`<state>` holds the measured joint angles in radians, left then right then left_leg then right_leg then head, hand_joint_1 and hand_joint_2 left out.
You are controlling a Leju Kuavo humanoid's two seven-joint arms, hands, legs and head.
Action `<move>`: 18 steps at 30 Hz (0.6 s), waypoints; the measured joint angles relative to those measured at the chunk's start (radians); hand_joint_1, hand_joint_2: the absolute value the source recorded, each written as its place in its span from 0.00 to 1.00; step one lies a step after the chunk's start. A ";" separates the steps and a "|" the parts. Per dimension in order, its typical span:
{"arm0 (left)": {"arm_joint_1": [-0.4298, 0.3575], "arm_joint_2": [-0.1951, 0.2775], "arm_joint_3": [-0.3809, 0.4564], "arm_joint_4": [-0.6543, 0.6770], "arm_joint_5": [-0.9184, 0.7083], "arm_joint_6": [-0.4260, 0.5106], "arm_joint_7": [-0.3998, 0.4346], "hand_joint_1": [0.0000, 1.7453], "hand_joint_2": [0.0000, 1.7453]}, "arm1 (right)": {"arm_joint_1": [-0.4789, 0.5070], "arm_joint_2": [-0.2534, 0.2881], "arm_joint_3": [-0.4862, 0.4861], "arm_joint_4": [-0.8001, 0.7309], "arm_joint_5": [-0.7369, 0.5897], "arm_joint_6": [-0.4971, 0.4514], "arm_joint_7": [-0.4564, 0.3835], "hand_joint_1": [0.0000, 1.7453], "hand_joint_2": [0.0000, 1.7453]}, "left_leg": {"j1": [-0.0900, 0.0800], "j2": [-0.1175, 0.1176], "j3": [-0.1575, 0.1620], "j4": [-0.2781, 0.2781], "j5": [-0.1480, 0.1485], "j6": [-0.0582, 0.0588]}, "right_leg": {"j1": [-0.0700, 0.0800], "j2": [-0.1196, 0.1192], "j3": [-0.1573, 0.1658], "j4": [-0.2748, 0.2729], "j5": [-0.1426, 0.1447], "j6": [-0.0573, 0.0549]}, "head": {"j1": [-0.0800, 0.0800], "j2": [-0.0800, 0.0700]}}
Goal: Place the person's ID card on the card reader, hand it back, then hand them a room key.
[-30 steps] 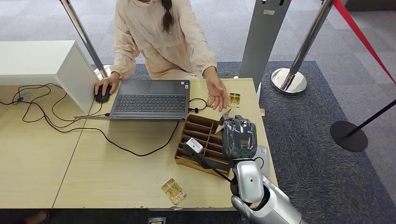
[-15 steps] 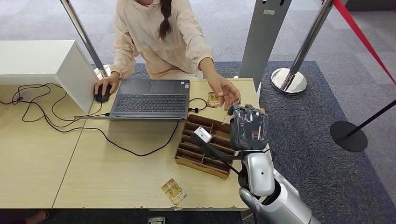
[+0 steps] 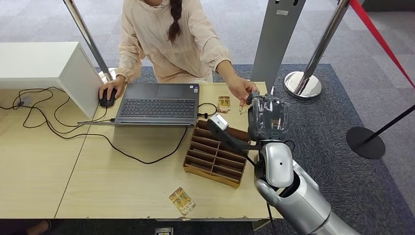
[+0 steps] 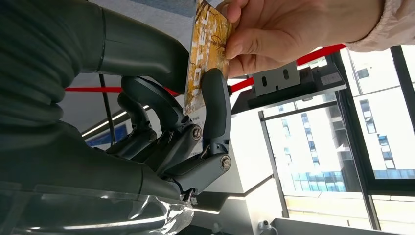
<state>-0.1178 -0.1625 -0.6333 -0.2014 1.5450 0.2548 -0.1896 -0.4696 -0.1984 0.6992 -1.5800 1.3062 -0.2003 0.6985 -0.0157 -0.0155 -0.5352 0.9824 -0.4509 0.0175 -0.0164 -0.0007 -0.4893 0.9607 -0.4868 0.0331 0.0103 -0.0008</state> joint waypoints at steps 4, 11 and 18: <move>-0.001 0.000 -0.002 0.000 0.000 -0.004 0.006 0.00 0.00 | -0.019 0.005 0.001 0.020 -0.011 0.000 0.000 0.25 1.00 | 0.000 0.000 0.000 0.000 0.000 0.000 | 0.000 0.000 0.000 0.000 0.000 0.000 | 0.000 0.000; -0.003 -0.002 -0.007 -0.002 0.009 -0.015 0.021 0.00 0.00 | -0.049 0.029 0.017 0.095 -0.084 -0.077 0.000 0.00 1.00 | 0.001 0.000 -0.001 0.000 0.000 0.000 | 0.001 0.000 -0.001 0.000 0.000 0.000 | 0.000 0.000; -0.003 -0.001 -0.007 -0.002 0.024 -0.054 0.050 0.00 0.00 | 0.001 0.041 0.028 0.106 -0.181 -0.302 -0.046 0.00 1.00 | 0.001 0.000 -0.001 0.000 0.000 0.000 | 0.001 0.000 -0.001 0.000 0.000 0.000 | 0.000 0.000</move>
<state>-0.1205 -0.1639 -0.6404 -0.2029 1.5691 0.2007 -0.1401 -0.4686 -0.1575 0.7274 -1.4740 1.1253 -0.5018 0.6527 -0.0146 -0.0153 -0.5361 0.9825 -0.4512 0.0172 -0.0153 -0.0010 -0.4906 0.9606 -0.4872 0.0328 0.0103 -0.0008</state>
